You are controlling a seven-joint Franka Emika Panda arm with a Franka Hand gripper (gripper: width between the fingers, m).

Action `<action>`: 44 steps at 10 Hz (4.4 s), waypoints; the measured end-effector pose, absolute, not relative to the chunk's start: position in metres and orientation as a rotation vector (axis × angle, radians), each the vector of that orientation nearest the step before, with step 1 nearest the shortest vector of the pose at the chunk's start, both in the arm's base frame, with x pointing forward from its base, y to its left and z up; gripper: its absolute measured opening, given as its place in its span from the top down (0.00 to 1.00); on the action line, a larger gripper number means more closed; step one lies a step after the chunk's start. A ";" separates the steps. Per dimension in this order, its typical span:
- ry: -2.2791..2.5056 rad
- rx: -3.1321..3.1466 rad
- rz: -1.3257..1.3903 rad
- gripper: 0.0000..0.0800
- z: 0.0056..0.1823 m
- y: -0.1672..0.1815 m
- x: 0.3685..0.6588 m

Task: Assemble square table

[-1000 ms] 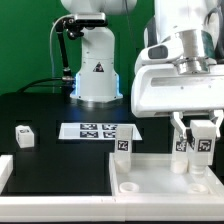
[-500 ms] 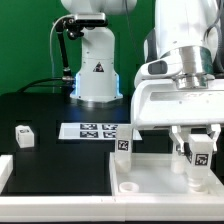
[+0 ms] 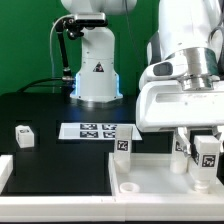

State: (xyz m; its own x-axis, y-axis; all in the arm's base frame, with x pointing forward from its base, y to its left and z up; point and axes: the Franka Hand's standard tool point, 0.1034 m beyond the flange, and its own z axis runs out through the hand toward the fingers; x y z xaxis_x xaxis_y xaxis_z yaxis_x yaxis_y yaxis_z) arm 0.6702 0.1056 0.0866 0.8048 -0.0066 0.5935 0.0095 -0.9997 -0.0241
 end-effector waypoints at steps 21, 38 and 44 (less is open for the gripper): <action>-0.006 -2.975 -0.955 0.22 0.074 0.102 0.667; -0.002 -3.076 0.100 0.19 0.096 0.090 0.671; 0.075 -3.097 0.076 0.19 0.087 0.100 0.694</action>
Offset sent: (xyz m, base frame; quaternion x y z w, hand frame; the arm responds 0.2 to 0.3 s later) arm -0.0182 0.0011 -0.0022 -0.0002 -0.0253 0.0075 0.9997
